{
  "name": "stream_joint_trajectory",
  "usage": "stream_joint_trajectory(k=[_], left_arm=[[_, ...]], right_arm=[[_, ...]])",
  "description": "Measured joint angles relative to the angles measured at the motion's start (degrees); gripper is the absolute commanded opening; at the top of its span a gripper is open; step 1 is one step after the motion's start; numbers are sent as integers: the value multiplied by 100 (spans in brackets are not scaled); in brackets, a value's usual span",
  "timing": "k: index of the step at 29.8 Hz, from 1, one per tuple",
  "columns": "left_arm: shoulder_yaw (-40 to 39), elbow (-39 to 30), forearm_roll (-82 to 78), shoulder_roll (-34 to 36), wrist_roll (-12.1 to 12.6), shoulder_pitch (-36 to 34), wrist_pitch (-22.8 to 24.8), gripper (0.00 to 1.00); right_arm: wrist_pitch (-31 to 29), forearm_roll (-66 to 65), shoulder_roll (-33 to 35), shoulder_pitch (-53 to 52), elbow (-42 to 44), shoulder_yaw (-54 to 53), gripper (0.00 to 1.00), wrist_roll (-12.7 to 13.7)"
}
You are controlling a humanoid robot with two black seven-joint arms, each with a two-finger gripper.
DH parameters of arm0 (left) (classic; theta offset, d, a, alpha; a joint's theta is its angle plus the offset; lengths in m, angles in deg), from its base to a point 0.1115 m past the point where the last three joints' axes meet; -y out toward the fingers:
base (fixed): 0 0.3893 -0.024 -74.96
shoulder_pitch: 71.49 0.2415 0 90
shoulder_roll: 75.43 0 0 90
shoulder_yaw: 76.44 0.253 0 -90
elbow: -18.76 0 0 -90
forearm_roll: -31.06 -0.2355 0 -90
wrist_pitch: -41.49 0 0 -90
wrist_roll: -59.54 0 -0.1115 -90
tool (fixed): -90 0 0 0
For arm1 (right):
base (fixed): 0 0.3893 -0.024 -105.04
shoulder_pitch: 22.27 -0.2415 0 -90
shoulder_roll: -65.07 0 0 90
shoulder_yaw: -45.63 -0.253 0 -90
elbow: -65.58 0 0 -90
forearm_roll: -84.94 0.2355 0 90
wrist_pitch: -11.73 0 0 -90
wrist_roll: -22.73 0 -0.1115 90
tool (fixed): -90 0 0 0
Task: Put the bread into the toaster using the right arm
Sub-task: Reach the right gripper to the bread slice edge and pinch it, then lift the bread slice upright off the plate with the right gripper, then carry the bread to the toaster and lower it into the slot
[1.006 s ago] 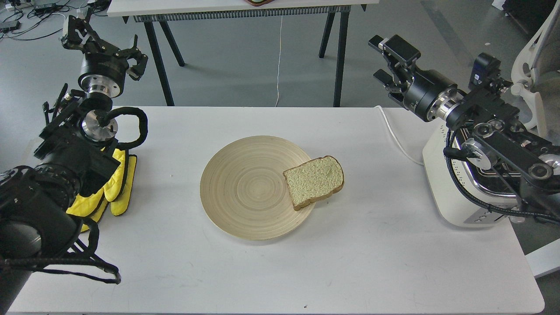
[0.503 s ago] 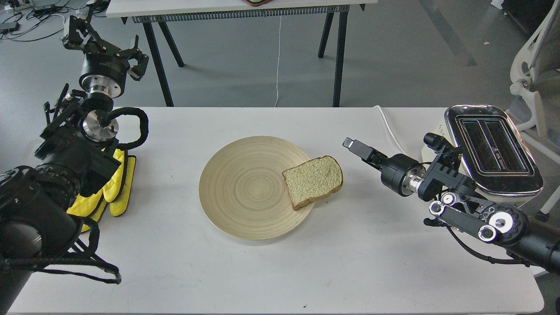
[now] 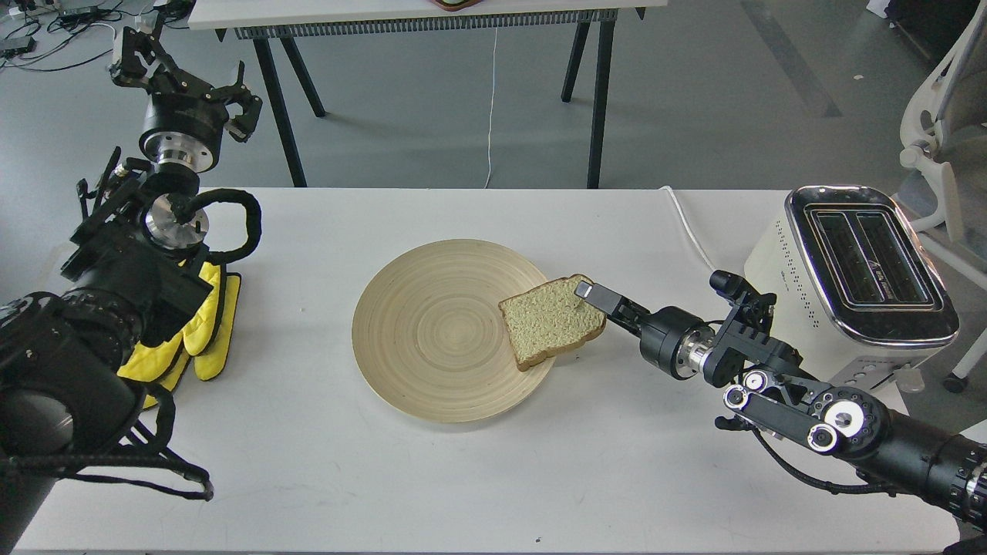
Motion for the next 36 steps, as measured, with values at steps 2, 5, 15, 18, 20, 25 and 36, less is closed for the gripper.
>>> stream_joint_trajectory(k=[2, 5, 15, 18, 20, 25, 36], left_arm=[[-1, 0, 0, 0, 0, 0, 0, 100], [-1, 2, 0, 2, -1, 0, 0, 100], [-1, 4, 0, -1, -1, 0, 0, 100], [-1, 4, 0, -1, -1, 0, 0, 100], [-1, 4, 0, -1, -1, 0, 0, 100], [-1, 4, 0, -7, -1, 0, 0, 100], [-1, 6, 1, -7, -1, 0, 0, 100]], right_arm=[[-4, 4, -104, 0, 101, -1, 63, 0], [-3, 6, -191, 0, 170, -1, 56, 1], [-41, 7, -272, 2, 168, 63, 10, 59], [-63, 7, -264, -14, 165, 106, 6, 109], [-65, 7, -242, -42, 132, 114, 3, 133], [-69, 13, 67, -104, -360, 95, 2, 130], [-62, 15, 2834, -838, -2288, -45, 2, 124]])
